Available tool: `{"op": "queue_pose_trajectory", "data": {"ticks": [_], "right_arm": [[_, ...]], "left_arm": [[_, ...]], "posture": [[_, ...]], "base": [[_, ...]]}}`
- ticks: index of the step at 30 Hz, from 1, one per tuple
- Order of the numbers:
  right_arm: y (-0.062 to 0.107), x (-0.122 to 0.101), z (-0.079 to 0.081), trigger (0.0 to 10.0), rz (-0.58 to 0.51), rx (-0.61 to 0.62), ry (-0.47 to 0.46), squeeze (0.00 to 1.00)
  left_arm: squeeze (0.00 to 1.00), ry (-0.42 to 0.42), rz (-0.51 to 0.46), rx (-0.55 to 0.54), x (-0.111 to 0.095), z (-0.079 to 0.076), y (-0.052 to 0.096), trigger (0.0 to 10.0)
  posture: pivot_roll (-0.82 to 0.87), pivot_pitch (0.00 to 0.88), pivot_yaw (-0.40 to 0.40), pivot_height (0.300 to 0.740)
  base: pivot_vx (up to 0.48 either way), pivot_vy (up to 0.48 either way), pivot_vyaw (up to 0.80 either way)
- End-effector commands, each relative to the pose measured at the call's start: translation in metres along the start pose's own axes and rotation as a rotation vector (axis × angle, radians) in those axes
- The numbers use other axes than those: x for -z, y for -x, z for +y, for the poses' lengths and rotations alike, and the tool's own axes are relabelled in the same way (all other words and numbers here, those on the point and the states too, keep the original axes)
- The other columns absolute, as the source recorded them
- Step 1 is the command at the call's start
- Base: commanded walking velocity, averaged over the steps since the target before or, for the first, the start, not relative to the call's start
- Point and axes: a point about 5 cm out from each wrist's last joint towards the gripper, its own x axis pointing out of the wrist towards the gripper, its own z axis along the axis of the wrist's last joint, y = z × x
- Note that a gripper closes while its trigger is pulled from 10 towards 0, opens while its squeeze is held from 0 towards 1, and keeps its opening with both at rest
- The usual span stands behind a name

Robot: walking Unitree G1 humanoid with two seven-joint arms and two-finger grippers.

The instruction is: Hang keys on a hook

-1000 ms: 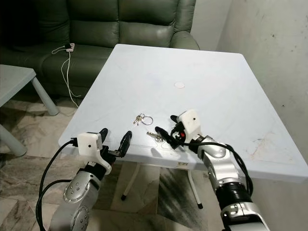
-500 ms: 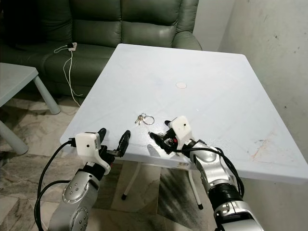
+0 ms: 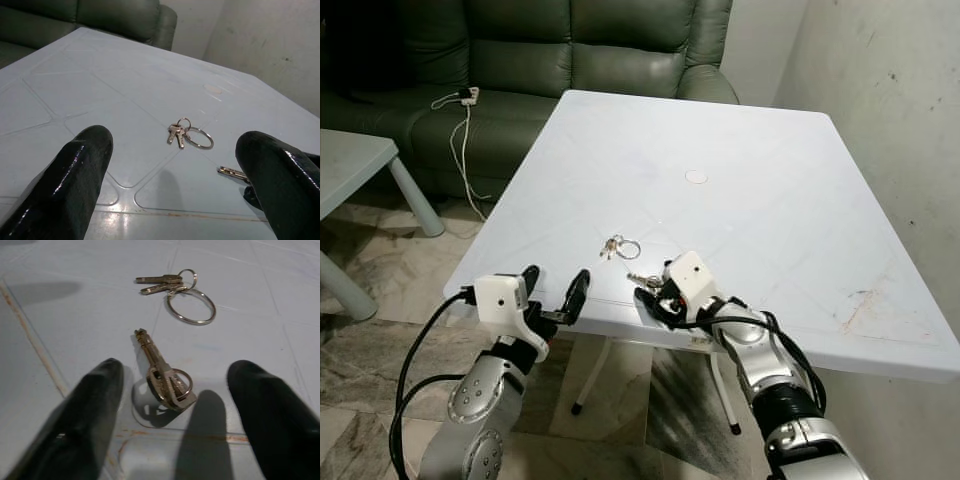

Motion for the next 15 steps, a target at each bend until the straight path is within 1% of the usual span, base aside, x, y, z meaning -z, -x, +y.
{"op": "queue_pose_trajectory", "data": {"ticks": [1, 3, 5, 7, 11, 13, 15], "right_arm": [[0.0021, 0.0025, -0.005, 0.0, 0.03, 0.002, -0.002, 0.0], [0.0028, 0.0017, -0.0068, 0.0, 0.031, 0.017, 0.028, 0.0], [0.0035, 0.0028, -0.0075, 0.0, 0.031, 0.014, 0.0, 0.0], [0.0037, 0.0038, -0.0078, 0.0, 0.036, 0.016, -0.007, 0.0], [0.0038, 0.0045, -0.008, 0.0, 0.044, 0.021, 0.005, 0.0], [0.0035, 0.0048, -0.008, 0.0, 0.046, 0.022, -0.006, 0.0], [0.0036, 0.0038, -0.0081, 0.0, 0.038, 0.023, 0.009, 0.0]], "left_arm": [[0.0, 0.029, -0.009, -0.002, -0.0018, -0.0057, 0.0001, 10.0], [0.0, 0.03, -0.008, -0.002, -0.0017, -0.006, -0.0002, 10.0], [0.0, 0.032, -0.008, -0.001, -0.0016, -0.0062, -0.0003, 10.0], [0.0, 0.032, -0.008, 0.0, -0.0015, -0.0066, -0.0006, 10.0], [0.0, 0.034, -0.008, 0.001, -0.0014, -0.0075, -0.0009, 10.0], [0.0, 0.035, -0.008, 0.003, -0.0014, -0.0078, -0.001, 10.0], [0.0, 0.034, -0.007, 0.004, -0.0011, -0.0081, -0.001, 10.0]], "posture": [[0.04, 0.043, -0.092, 0.74], [0.04, 0.042, -0.094, 0.74], [0.04, 0.038, -0.093, 0.74], [0.04, 0.037, -0.093, 0.74], [0.04, 0.029, -0.09, 0.74], [0.04, 0.027, -0.089, 0.74], [0.04, 0.024, -0.089, 0.74]], "base": [[0.0, 0.0, 0.0], [0.0, 0.0, 0.0], [0.0, 0.0, 0.0], [0.0, 0.0, 0.0], [0.0, 0.0, 0.0], [0.0, 0.0, 0.0], [0.0, 0.0, 0.0]]}}
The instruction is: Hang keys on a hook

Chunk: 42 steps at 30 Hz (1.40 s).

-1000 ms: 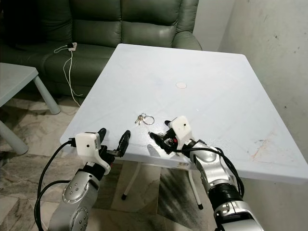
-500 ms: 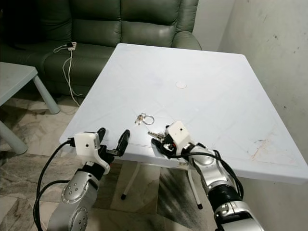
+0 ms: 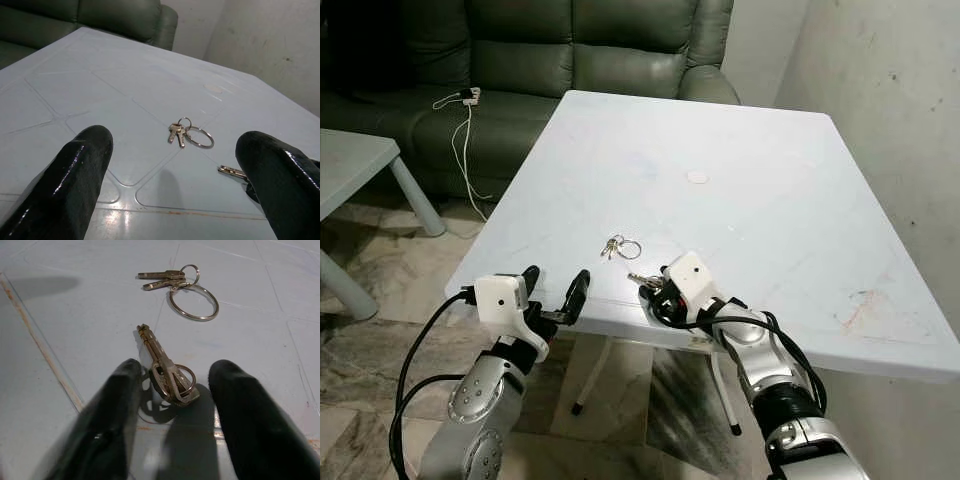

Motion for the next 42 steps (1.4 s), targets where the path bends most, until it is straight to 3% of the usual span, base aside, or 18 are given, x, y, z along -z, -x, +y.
{"op": "queue_pose_trajectory", "data": {"ticks": [1, 25, 30, 33, 34, 35, 36, 37, 38, 39, 41, 42], "right_arm": [[0.003, 0.002, -0.008, 0.0, 0.023, 0.025, 0.014, 0.0], [0.003, 0.0, -0.009, 0.0, -0.02, 0.056, -0.042, 0.0], [0.002, -0.013, -0.015, 0.0, -0.135, 0.091, -0.137, 0.0], [0.001, -0.019, -0.02, 0.0, -0.199, 0.093, -0.29, 0.0], [0.0, -0.023, -0.022, 1.2, -0.242, 0.092, -0.351, 0.0], [0.001, -0.03, -0.023, 5.3, -0.32, 0.065, -0.451, 0.0], [0.001, -0.032, -0.025, 6.9, -0.347, 0.067, -0.503, 0.0], [0.0, -0.034, -0.026, 7.5, -0.368, 0.072, -0.546, 0.0], [0.0, -0.035, -0.027, 9.0, -0.381, 0.08, -0.581, 0.0], [-0.001, -0.034, -0.025, 10.0, -0.346, 0.088, -0.503, 0.0], [-0.003, -0.033, -0.02, 10.0, -0.288, 0.092, -0.34, 0.0], [-0.003, -0.033, -0.02, 10.0, -0.288, 0.092, -0.34, 0.0]], "left_arm": [[0.0, 0.033, -0.009, 0.005, -0.001, -0.008, -0.001, 10.0], [0.0, 0.042, -0.005, 0.011, 0.0, -0.01, -0.001, 10.0], [0.0, 0.046, -0.006, 0.009, -0.001, -0.011, -0.002, 10.0], [0.0, 0.049, -0.006, 0.008, -0.001, -0.011, -0.002, 10.0], [0.0, 0.051, -0.006, 0.005, -0.001, -0.011, -0.002, 10.0], [0.0, 0.053, -0.007, 0.003, -0.001, -0.011, -0.002, 10.0], [0.0, 0.059, -0.008, 0.001, -0.001, -0.011, -0.002, 10.0], [0.0, 0.062, -0.009, 0.0, -0.002, -0.011, -0.002, 10.0], [0.0, 0.065, -0.01, 0.0, -0.002, -0.012, -0.003, 10.0], [0.0, 0.063, -0.01, 0.0, -0.002, -0.011, -0.003, 10.0], [0.0, 0.061, -0.01, -0.001, -0.002, -0.011, -0.003, 10.0], [0.0, 0.061, -0.01, -0.001, -0.002, -0.011, -0.003, 10.0]], "posture": [[0.04, 0.024, -0.089, 0.74], [0.04, 0.018, -0.087, 0.74], [0.04, 0.02, -0.088, 0.74], [0.04, 0.028, -0.089, 0.74], [0.04, 0.032, -0.087, 0.74], [0.04, 0.032, -0.087, 0.74], [0.04, 0.032, -0.087, 0.74], [0.04, 0.037, -0.087, 0.74], [0.04, 0.037, -0.087, 0.74], [0.04, 0.038, -0.086, 0.74], [0.04, 0.04, -0.085, 0.74], [0.04, 0.04, -0.085, 0.74]], "base": [[0.0, 0.0, 0.0], [0.0, 0.0, 0.0], [0.0, 0.0, 0.0], [0.0, 0.0, 0.0], [0.0, 0.0, 0.0], [0.0, 0.0, 0.0], [0.0, 0.0, 0.0], [0.0, 0.0, 0.0], [0.0, 0.0, 0.0], [0.0, 0.0, 0.0], [0.0, 0.0, 0.0], [0.0, 0.0, 0.0]]}}
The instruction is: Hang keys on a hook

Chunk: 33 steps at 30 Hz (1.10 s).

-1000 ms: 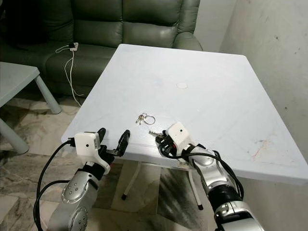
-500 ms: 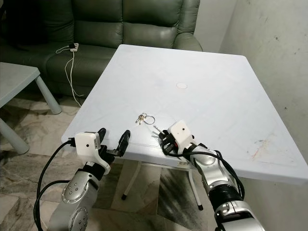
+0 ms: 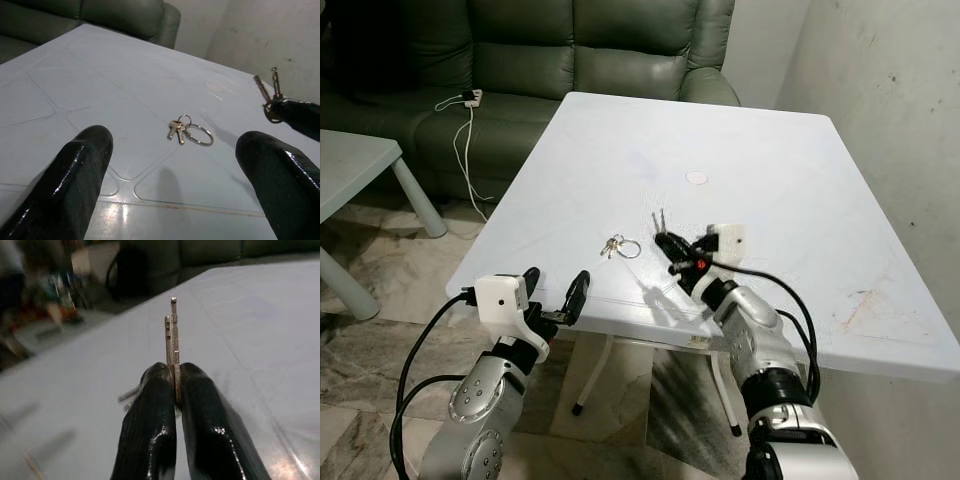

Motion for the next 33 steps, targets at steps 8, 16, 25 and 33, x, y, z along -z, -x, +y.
{"op": "queue_pose_trajectory", "data": {"ticks": [8, 16, 25, 33], "right_arm": [[0.0, -0.002, 0.0, 10.0, 0.006, 0.0, 0.055, 0.0], [0.0, -0.002, 0.0, 10.0, 0.006, 0.0, 0.055, 0.0], [0.0, -0.002, 0.0, 10.0, 0.006, 0.0, 0.055, 0.0], [0.02, 0.022, 0.023, 10.0, 0.187, -0.362, 0.584, 0.0]], "left_arm": [[0.0, 0.042, -0.02, 0.009, -0.003, -0.011, -0.003, 10.0], [0.0, 0.042, -0.02, 0.009, -0.003, -0.011, -0.003, 10.0], [0.0, 0.042, -0.02, 0.009, -0.003, -0.011, -0.003, 10.0], [0.0, 0.044, -0.031, 0.015, -0.007, -0.012, -0.006, 10.0]], "posture": [[0.04, 0.04, -0.085, 0.74], [0.04, 0.04, -0.085, 0.74], [0.04, 0.04, -0.085, 0.74], [0.04, 0.035, -0.084, 0.74]], "base": [[0.0, 0.0, 0.0], [0.0, 0.0, 0.0], [0.0, 0.0, 0.0], [0.0, 0.0, 0.0]]}}
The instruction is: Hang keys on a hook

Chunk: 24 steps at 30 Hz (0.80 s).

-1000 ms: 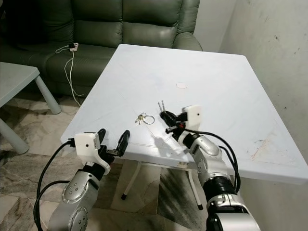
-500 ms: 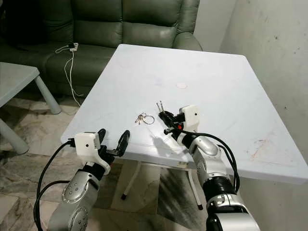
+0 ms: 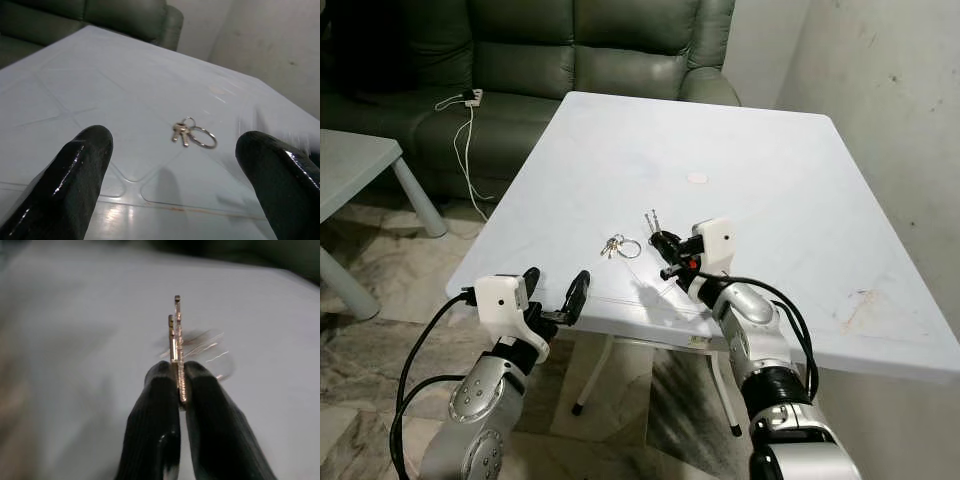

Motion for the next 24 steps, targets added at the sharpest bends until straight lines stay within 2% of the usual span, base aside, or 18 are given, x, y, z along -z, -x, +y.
{"op": "queue_pose_trajectory", "data": {"ticks": [1, 4, 5, 7, 12, 18, 19, 24], "right_arm": [[-0.005, -0.009, 0.005, 10.0, -0.049, -0.04, 0.041, 0.0], [-0.009, -0.024, -0.011, 10.0, -0.171, 0.089, -0.105, 0.0], [-0.01, -0.035, -0.018, 10.0, -0.254, 0.142, -0.178, 0.0], [-0.01, -0.039, -0.02, 10.0, -0.283, 0.154, -0.204, 0.0], [-0.011, -0.049, -0.024, 10.0, -0.348, 0.175, -0.214, 0.0], [-0.01, -0.05, -0.024, 10.0, -0.339, 0.16, -0.188, 0.0], [-0.009, -0.05, -0.022, 10.0, -0.325, 0.146, -0.155, 0.0], [-0.008, -0.045, -0.022, 10.0, -0.306, 0.153, -0.184, 0.0]], "left_arm": [[0.0, 0.039, -0.028, 0.018, -0.006, -0.012, -0.005, 10.0], [0.0, 0.039, -0.031, 0.016, -0.007, -0.012, -0.005, 10.0], [0.0, 0.038, -0.032, 0.015, -0.007, -0.011, -0.006, 10.0], [0.0, 0.038, -0.033, 0.015, -0.007, -0.011, -0.006, 10.0], [0.0, 0.041, -0.037, 0.018, -0.008, -0.012, -0.006, 10.0], [0.0, 0.042, -0.04, 0.017, -0.009, -0.011, -0.006, 10.0], [0.0, 0.042, -0.04, 0.015, -0.009, -0.011, -0.007, 10.0], [0.0, 0.042, -0.043, 0.013, -0.009, -0.011, -0.007, 10.0]], "posture": [[0.04, 0.034, -0.085, 0.74], [0.04, 0.032, -0.085, 0.74], [0.04, 0.03, -0.085, 0.74], [0.04, 0.029, -0.084, 0.74], [0.04, 0.032, -0.083, 0.74], [0.04, 0.036, -0.085, 0.74], [0.04, 0.036, -0.085, 0.74], [0.04, 0.039, -0.086, 0.74]], "base": [[0.0, 0.0, 0.0], [0.0, 0.0, 0.0], [0.0, 0.0, 0.0], [0.0, 0.0, 0.0], [0.0, 0.0, 0.0], [0.0, 0.0, 0.0], [0.0, 0.0, 0.0], [0.0, 0.0, 0.0]]}}
